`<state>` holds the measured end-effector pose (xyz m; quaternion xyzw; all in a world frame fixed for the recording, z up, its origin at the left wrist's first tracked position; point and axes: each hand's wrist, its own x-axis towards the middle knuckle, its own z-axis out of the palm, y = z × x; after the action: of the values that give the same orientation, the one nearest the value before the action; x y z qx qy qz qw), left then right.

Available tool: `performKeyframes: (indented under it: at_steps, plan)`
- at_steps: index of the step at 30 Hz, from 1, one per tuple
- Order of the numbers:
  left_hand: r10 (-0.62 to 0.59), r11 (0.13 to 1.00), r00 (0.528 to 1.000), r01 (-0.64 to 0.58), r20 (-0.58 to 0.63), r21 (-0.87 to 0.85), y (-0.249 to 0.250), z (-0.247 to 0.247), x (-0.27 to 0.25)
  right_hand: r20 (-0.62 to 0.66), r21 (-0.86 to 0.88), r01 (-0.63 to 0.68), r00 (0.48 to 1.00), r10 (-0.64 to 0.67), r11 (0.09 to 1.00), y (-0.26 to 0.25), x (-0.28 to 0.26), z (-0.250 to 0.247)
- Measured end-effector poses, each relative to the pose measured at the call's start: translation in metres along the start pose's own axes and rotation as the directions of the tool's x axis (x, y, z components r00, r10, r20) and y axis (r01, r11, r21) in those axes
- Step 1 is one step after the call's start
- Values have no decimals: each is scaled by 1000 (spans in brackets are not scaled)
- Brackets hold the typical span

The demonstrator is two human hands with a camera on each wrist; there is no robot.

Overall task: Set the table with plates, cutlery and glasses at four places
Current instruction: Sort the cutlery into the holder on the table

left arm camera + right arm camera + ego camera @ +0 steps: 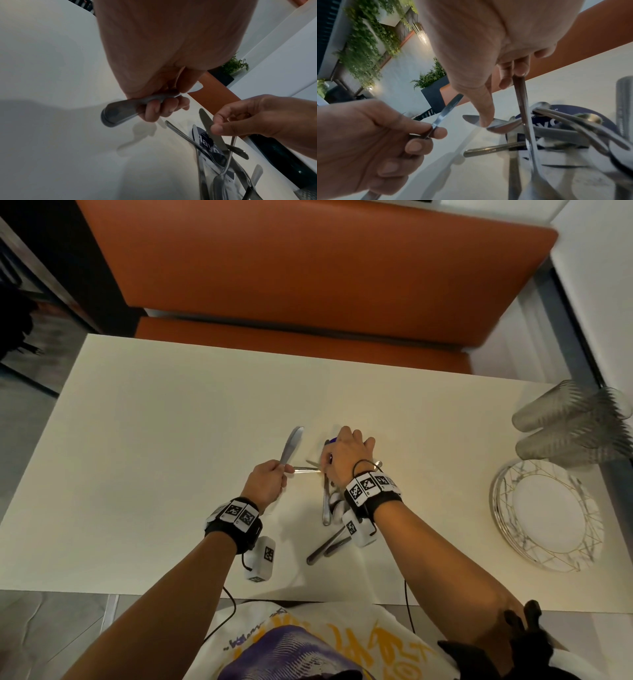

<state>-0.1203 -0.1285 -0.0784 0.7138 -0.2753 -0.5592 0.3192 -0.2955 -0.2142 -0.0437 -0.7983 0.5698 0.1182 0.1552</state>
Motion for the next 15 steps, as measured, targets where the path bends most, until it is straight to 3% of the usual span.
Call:
performKeyframes:
  at_steps: [6,10,12,15]
  plan:
    - [26,1000,1000,-26,8,14,4,2,2,-79,98,9,997,-2,995,3,2,-11]
    - [29,1000,1000,-29,5,5,9,3,5,-123,254,63,992,-32,965,9,4,-25]
    - [28,1000,1000,-28,6,-14,14,4,7,-188,394,95,982,-21,914,12,4,-30]
    - [50,999,999,-50,12,-16,24,7,8,-280,626,106,955,95,773,14,2,-40]
